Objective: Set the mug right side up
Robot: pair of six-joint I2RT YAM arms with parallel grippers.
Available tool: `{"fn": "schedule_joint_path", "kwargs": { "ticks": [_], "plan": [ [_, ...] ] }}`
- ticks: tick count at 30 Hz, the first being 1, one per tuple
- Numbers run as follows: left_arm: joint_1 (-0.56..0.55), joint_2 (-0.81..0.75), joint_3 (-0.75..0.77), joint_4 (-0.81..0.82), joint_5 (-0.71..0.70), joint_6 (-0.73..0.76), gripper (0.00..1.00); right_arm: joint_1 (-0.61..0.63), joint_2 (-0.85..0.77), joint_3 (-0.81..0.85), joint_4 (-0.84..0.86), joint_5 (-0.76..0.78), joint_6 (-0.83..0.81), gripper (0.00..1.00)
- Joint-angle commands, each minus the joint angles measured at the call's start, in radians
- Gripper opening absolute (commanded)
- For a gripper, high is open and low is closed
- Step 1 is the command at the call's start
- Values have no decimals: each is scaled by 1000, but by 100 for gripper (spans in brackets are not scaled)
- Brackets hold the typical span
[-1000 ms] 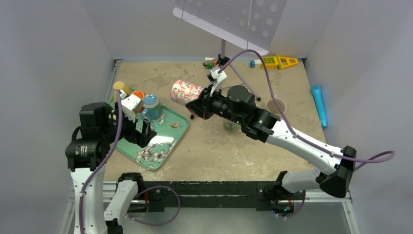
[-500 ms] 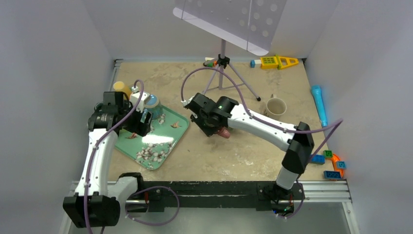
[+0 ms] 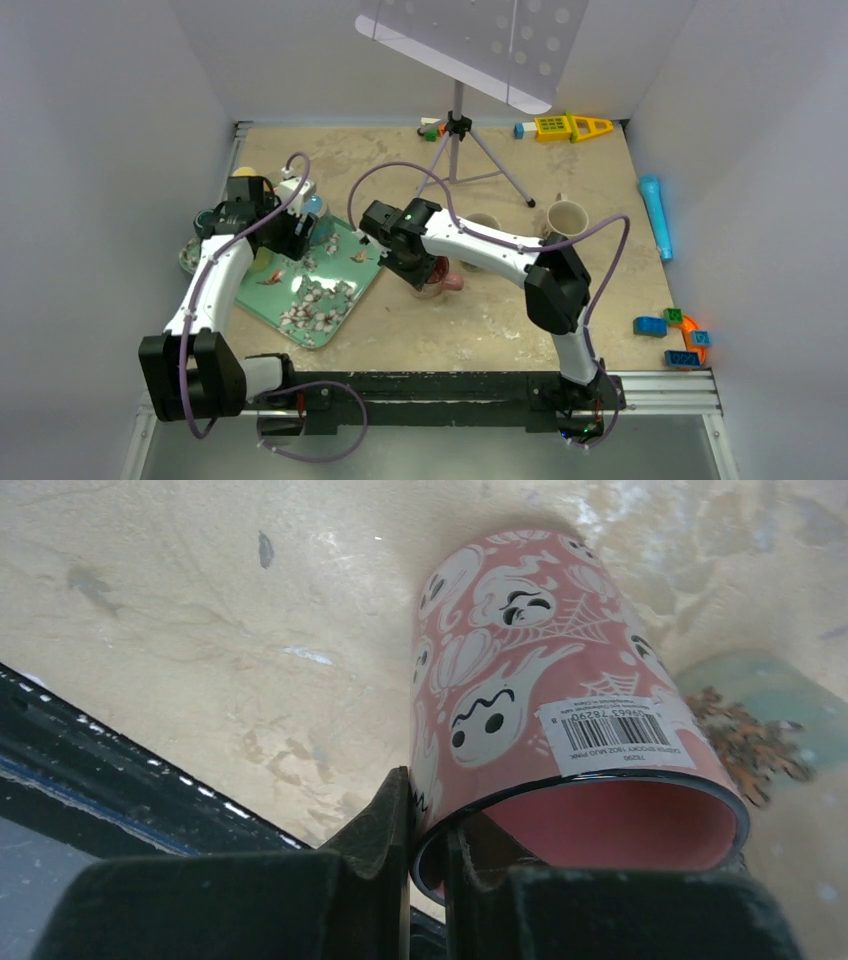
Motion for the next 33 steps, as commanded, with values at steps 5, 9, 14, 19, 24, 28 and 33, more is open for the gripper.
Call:
{"fn": "schedule_joint_path", "kwargs": {
  "ticks": [5,9,14,19,24,28,33],
  "plan": [
    [12,125,-24,224,-31,24,76,2,36,94,40,1,-53,13],
    [13,167,-20,274,-51,22,75,2,23,104,48,40,-35,35],
    [12,216,-8,297,-15,48,73,2,-64,140,93,94,-11,45],
    [13,272,20,239,36,59,51,2,-182,72,176,88,-6,48],
    [12,270,3,224,60,63,0,2,-276,-29,225,114,26,50],
    [13,178,8,178,96,31,0,2,-373,-130,308,139,62,54],
    [20,34,172,-84,324,-56,0,2,-560,-256,563,115,101,68]
  ]
}}
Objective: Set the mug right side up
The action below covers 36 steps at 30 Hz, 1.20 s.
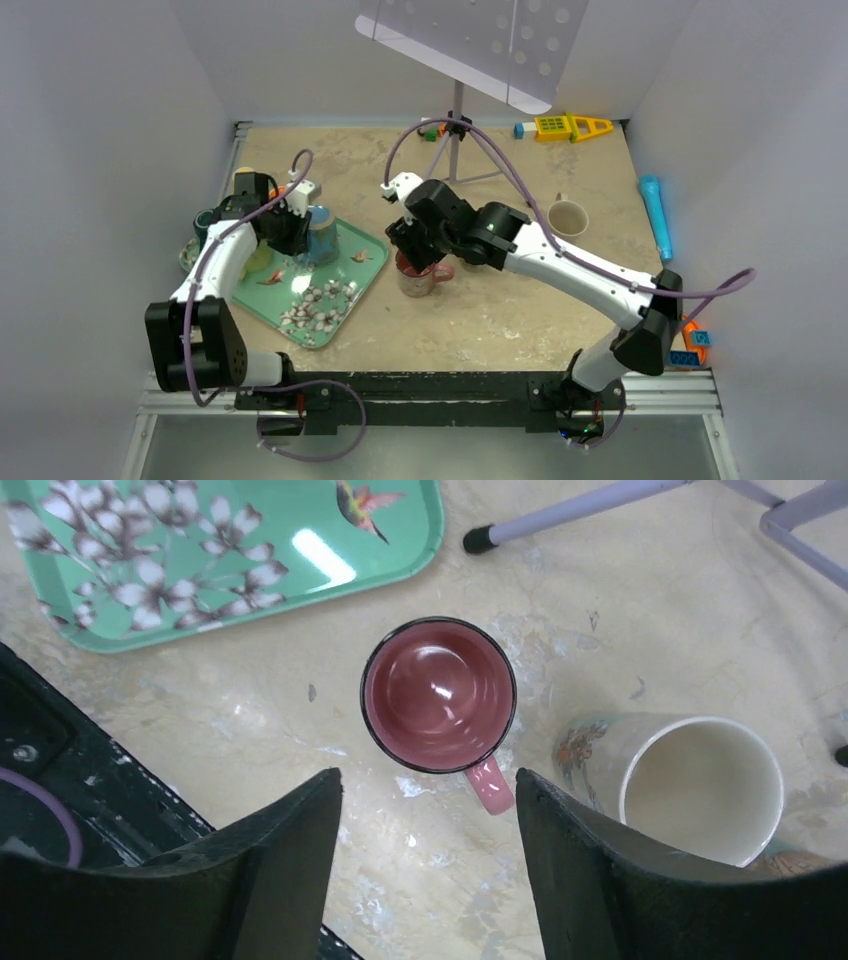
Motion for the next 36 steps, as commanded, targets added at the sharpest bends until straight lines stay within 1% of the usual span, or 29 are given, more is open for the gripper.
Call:
{"fn": "schedule_joint_path", "kwargs": {
  "ticks": [1,3,4,6,8,10,11,13,14,17,18,20,22,27,30,31,33,35,36],
  "plan": [
    [7,-188,209,-202,309,-92,0,0,-195,-106,349,-36,52,74],
    [6,-258,275,-267,422,-152,0,0,-291,-216,553,-131,85,81],
    [6,-291,300,-275,454,-202,0,0,-340,-276,668,-177,128,84],
    [6,-356,341,-252,481,-313,0,0,-401,-373,875,-206,197,86],
    [5,-376,380,-253,537,-409,0,0,-424,-435,977,-213,254,86],
    [4,-387,407,-253,623,-496,0,0,-427,-486,1125,-265,313,86],
    [3,-394,413,-245,673,-535,0,0,-423,-500,1165,-274,358,86],
    [0,-416,419,-209,740,-612,0,0,-413,-503,1189,-265,459,85],
    [-2,-430,419,-180,760,-650,0,0,-416,-514,1221,-261,494,85],
    [-1,-479,415,-90,786,-746,0,0,-430,-599,1390,-263,619,84],
    [-2,-496,410,-57,796,-778,0,0,-431,-611,1417,-262,648,84],
    [-2,-522,402,1,803,-829,0,0,-435,-614,1419,-235,673,82],
    [-4,-530,408,19,801,-839,0,0,-434,-620,1447,-248,691,82],
    [-14,-498,398,30,847,-869,0,0,-391,-571,1508,-360,718,78],
    [-22,-498,372,40,872,-874,0,1,-384,-560,1549,-358,719,75],
    [-23,-500,362,48,880,-878,0,-1,-384,-558,1561,-340,716,72],
    [-28,-511,341,86,908,-893,0,-1,-381,-562,1607,-322,709,64],
    [-42,-524,322,109,920,-900,0,-1,-373,-560,1654,-311,703,48],
    [-51,-530,313,111,924,-893,0,-1,-367,-552,1669,-309,695,36]
  ]
}}
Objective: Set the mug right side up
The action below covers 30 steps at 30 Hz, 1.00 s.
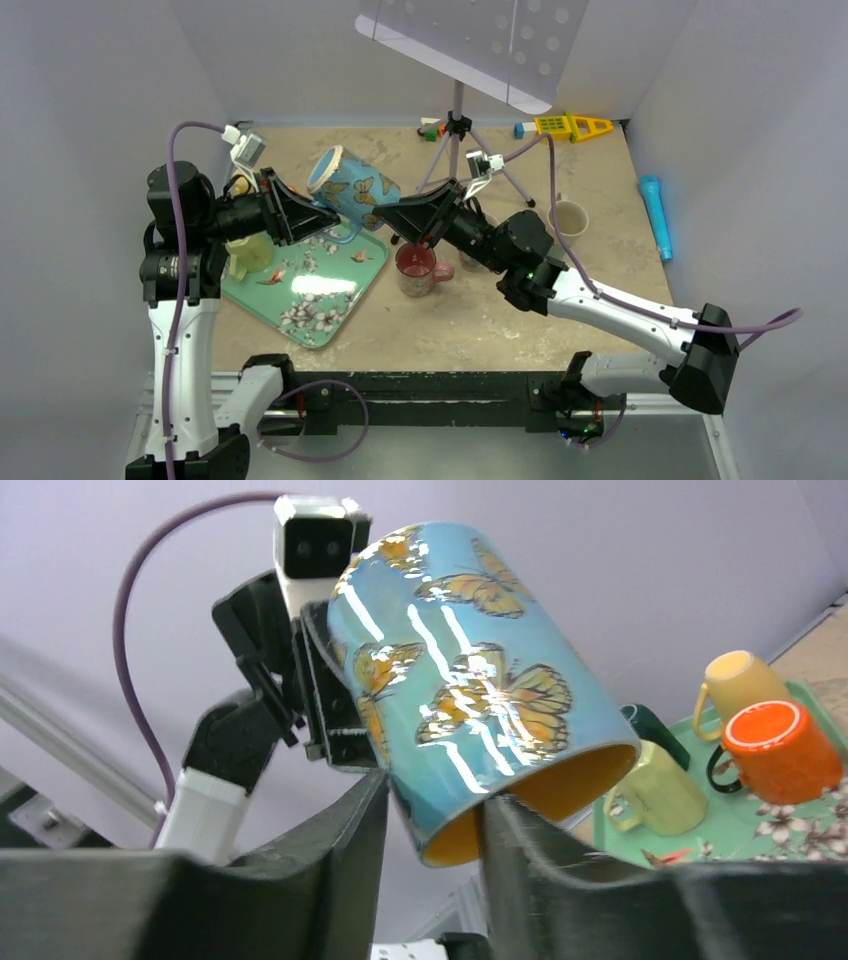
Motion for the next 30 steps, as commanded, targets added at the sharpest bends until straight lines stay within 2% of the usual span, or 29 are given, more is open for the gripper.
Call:
{"fn": "schedule_joint_path", "kwargs": {
  "ticks": [1,4,5,6,7,10,11,18,22,26,28,30],
  "plan": [
    [-39,-37,-26,110,98,-18,0,7,8,72,195,0,-14,27],
    [-40,-28,-18,1,103,119,0,7,16,110,142,21,-65,1],
    [-40,-21,-11,-49,101,175,2,7,14,116,121,42,-84,0],
    [-40,-13,-2,-102,98,225,12,6,6,120,95,54,-105,0],
    [-40,-8,7,-168,92,279,26,6,-3,124,70,66,-140,0],
    [-40,5,31,-295,11,421,84,4,-52,129,-40,105,-226,0],
    [-39,8,37,-318,-35,461,97,4,-71,137,-99,124,-257,0],
    [-38,15,4,-357,-282,615,100,3,-191,234,-562,274,-427,0],
    [-38,25,-5,-388,-547,724,100,4,-183,435,-1026,368,-464,0],
    [-37,59,-63,-385,-873,842,99,5,-99,639,-1467,313,-424,0],
    [-37,77,-99,-379,-1011,889,97,6,-62,657,-1605,253,-404,0],
    [-37,92,-127,-388,-1093,922,96,8,-37,620,-1686,216,-389,0]
  ]
}}
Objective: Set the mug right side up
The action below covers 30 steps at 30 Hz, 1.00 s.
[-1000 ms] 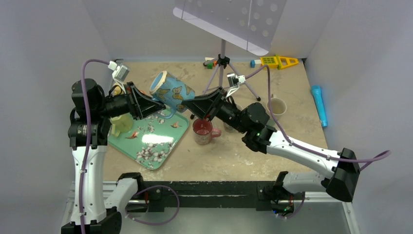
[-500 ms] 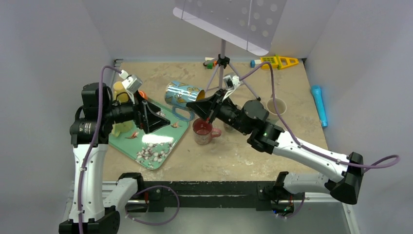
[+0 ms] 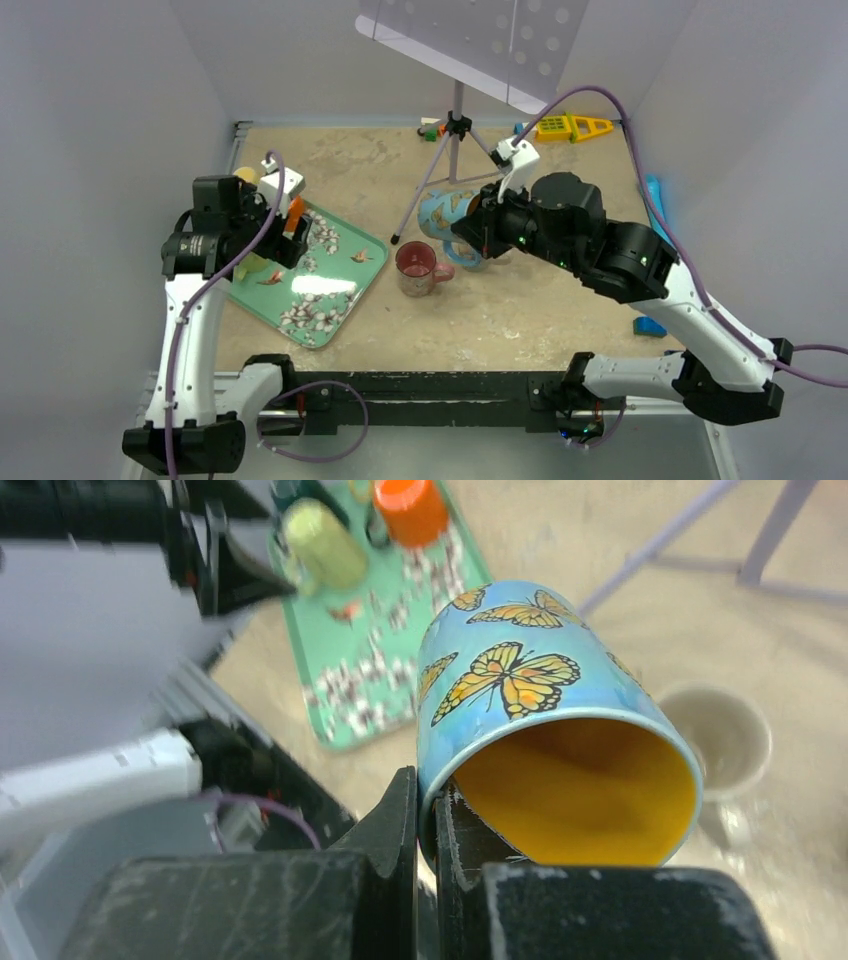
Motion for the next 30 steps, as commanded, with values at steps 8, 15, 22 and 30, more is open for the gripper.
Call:
{"fn": "schedule_joint_path", "kwargs": {
  "ticks": [8,15,22,30],
  "plan": [
    [129,93,-132,4,-409,226,95,27,91,-176,-346,-100,46,0],
    [218,123,-244,122,-457,281,95,41,209,-306,-280,-65,36,0],
    [318,178,-267,201,-411,275,91,38,376,-356,-181,-23,-27,0],
    [398,228,-365,332,-322,336,77,37,412,-355,-160,27,-37,31]
  ]
}}
